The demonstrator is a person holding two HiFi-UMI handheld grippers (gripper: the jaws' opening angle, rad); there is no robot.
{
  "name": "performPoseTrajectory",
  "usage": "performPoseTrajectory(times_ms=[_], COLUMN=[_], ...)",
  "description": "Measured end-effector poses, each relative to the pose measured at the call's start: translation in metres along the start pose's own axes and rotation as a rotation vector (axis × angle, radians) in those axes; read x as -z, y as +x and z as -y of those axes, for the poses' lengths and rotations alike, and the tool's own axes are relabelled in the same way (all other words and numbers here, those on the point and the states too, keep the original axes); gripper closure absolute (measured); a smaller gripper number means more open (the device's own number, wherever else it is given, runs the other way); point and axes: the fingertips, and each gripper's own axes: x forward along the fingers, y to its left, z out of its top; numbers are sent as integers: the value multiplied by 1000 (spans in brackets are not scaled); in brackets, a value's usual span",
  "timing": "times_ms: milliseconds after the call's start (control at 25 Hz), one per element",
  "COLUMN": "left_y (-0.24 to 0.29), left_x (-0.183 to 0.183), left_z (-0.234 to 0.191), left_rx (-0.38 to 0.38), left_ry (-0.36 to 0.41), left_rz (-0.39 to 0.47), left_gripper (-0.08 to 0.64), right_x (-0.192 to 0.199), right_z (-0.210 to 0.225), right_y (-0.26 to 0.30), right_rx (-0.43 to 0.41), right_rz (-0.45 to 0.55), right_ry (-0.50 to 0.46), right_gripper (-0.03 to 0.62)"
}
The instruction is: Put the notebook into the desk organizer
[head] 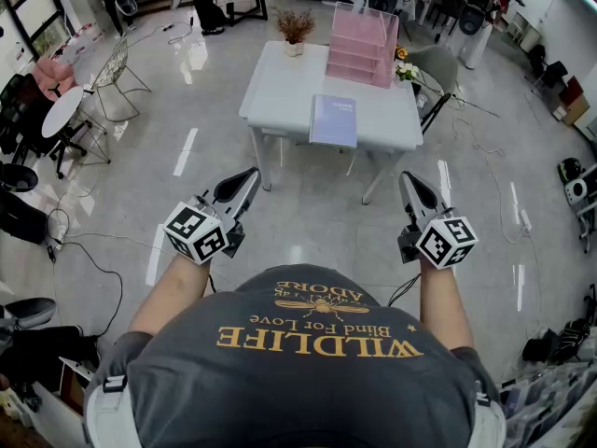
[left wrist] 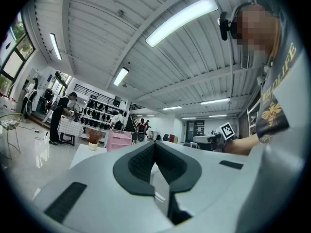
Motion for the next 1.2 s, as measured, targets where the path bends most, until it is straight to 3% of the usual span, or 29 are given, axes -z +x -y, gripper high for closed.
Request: performPoseTrajectory(times_ms=[760,1000,1040,1080,1120,1200], left_y=[19,30,32,33,35,39], left_x=[-1,-3,-3,-3,-3,-4], left_z=[11,26,29,33,36,43], left_rx=[9,-8,-12,-16,-21,-36], left_ry=[16,28,31,33,34,34], left_rz=[-12,-13,-14,-14,-14,-12], left_gripper=[560,560,560,560,560,560], right_x=[-9,-23,-24,-25,-25,-26], right_z=[14,28,28,29,30,33], right_y=[-6,-16,-17,-18,-18,-20], right_rx=[-5,-34,-54,-76,-91,-109], right_rz=[3,58,59,54,46,34], right_ry=[-40,-14,-15,-21,-31,-58], right_gripper=[594,592,524,400,317,245])
